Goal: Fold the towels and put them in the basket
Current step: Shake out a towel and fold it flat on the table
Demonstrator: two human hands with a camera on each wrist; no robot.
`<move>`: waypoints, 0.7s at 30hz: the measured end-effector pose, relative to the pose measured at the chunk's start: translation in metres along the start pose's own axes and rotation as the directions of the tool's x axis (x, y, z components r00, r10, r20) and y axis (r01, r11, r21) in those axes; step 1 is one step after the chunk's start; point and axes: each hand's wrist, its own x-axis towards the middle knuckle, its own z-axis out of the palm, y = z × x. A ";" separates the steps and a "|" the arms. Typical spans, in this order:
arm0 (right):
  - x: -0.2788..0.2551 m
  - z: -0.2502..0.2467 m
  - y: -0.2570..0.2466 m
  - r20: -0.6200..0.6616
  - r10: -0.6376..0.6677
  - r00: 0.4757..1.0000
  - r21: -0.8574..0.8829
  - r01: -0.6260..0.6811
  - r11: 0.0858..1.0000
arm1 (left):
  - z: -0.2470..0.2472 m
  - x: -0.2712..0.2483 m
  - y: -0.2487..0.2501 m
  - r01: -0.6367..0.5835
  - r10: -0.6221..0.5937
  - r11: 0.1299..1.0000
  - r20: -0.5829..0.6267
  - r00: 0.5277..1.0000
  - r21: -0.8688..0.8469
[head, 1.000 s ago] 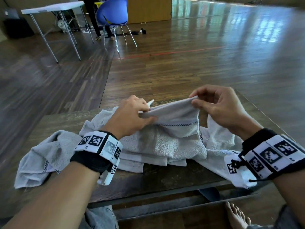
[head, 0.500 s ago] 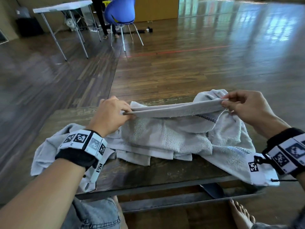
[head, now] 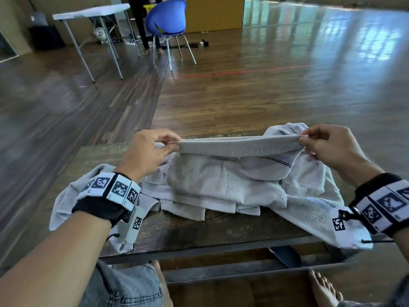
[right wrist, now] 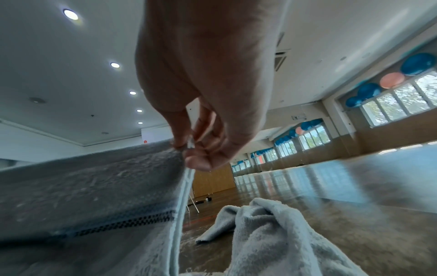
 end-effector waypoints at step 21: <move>0.042 -0.047 -0.193 -0.044 -0.265 0.963 0.163 0.269 0.949 | -0.132 0.081 0.113 -0.065 0.106 0.989 -0.339 0.935 0.130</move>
